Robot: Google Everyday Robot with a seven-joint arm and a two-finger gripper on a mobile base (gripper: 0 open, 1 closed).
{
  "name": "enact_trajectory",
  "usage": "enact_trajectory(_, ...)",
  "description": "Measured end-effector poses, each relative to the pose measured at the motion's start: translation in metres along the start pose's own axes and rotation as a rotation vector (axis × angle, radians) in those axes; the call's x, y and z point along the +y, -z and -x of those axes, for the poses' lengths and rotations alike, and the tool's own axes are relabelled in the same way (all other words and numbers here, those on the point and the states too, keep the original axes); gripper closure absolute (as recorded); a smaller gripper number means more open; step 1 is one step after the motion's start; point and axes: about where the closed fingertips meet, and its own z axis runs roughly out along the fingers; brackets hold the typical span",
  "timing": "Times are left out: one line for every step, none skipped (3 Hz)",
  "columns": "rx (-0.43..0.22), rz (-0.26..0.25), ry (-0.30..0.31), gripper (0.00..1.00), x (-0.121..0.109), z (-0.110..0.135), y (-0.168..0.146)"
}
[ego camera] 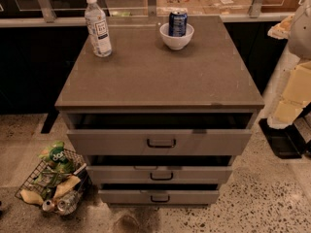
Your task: Pick pepsi can from white bowl and place on counter
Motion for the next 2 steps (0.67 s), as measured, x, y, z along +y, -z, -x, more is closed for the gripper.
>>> enact_trajectory(0.0, 0.0, 0.0, 0.0, 0.0, 0.0, 0.0)
enact_trajectory(-0.061, -0.064, -0.083, 0.0, -0.032, -0.006, -0.001)
